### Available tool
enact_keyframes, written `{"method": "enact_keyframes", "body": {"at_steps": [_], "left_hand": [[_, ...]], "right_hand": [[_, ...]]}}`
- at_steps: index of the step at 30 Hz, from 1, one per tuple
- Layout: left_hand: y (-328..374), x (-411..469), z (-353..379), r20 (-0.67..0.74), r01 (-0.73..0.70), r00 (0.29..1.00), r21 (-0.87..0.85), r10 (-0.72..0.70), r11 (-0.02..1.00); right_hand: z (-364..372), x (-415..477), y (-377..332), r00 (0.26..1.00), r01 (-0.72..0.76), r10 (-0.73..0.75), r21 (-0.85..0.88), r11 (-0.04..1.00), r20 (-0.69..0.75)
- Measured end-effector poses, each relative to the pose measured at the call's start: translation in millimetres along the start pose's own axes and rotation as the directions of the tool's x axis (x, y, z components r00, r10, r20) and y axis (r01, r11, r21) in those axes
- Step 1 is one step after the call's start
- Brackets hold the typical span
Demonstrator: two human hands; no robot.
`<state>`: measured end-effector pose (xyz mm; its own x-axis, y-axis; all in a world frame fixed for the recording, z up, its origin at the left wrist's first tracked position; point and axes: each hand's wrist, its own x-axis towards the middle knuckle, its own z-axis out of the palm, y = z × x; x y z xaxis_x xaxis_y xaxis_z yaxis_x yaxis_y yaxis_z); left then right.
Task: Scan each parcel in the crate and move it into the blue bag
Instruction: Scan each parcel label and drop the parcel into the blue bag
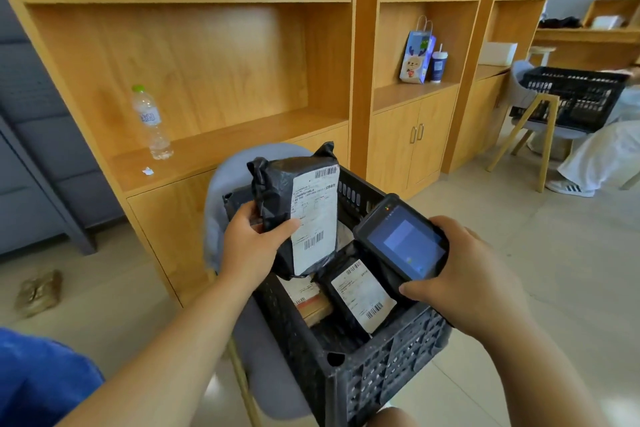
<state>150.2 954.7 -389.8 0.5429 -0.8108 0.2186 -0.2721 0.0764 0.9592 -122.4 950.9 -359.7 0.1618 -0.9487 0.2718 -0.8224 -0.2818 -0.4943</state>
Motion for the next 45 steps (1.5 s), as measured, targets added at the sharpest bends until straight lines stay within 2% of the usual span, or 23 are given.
{"method": "enact_keyframes", "body": {"at_steps": [4,7,13,15,18,21,24,26,31,34,36,40,45], "left_hand": [[9.3,-15.9,-30.0,-0.030,-0.004,1.000,-0.108,0.000,0.994],[10.2,-36.2,-63.4,-0.129,-0.019,0.992,-0.142,0.000,0.990],[-24.6,-91.7,-151.2,-0.332,0.126,0.929,-0.126,-0.161,0.984],[-40.8,-111.4,-185.2,-0.419,0.208,0.879,-0.098,-0.229,0.973],[-64.4,-136.4,-234.6,-0.566,0.352,0.752,-0.089,-0.338,0.932],[-84.6,-154.1,-275.7,-0.686,0.465,0.642,-0.007,-0.343,0.885],[-102.6,-164.5,-304.5,-0.748,0.565,0.587,0.104,-0.310,0.818],[-110.4,-166.0,-310.1,-0.732,0.617,0.609,0.197,-0.304,0.762],[-109.4,-153.9,-283.3,-0.519,0.570,0.778,0.344,-0.354,0.746],[-96.1,-130.3,-249.5,-0.327,0.459,0.882,0.435,-0.339,0.774],[-80.7,-110.6,-222.0,-0.241,0.376,0.925,0.454,-0.295,0.808],[-49.6,-68.4,-158.2,-0.093,0.214,0.977,0.470,-0.193,0.856],[-21.6,-20.1,-72.1,0.106,-0.006,0.993,0.501,-0.054,0.865]], "right_hand": [[8.1,-4.6,-19.5,0.995,0.095,-0.094,0.062,0.994,-0.018],[20.8,-6.6,-42.5,0.982,0.188,-0.190,0.139,0.972,0.003],[56.6,-15.0,-97.6,0.905,0.368,-0.403,0.229,0.901,0.133],[69.1,-21.1,-115.9,0.872,0.421,-0.464,0.247,0.873,0.154],[85.5,-31.0,-139.3,0.829,0.469,-0.526,0.278,0.839,0.189],[98.6,-40.6,-157.5,0.798,0.492,-0.561,0.297,0.818,0.221],[106.1,-47.4,-167.3,0.775,0.508,-0.591,0.334,0.794,0.223],[107.0,-48.3,-168.4,0.773,0.504,-0.591,0.340,0.794,0.232],[102.9,-40.8,-158.0,0.809,0.483,-0.550,0.300,0.823,0.207],[92.4,-28.4,-139.7,0.850,0.439,-0.497,0.284,0.852,0.174],[83.7,-17.9,-120.7,0.880,0.408,-0.449,0.240,0.881,0.152],[63.3,2.1,-78.6,0.942,0.296,-0.319,0.192,0.936,0.104],[43.8,22.1,-28.4,0.982,0.180,-0.186,0.141,0.974,0.030]]}}
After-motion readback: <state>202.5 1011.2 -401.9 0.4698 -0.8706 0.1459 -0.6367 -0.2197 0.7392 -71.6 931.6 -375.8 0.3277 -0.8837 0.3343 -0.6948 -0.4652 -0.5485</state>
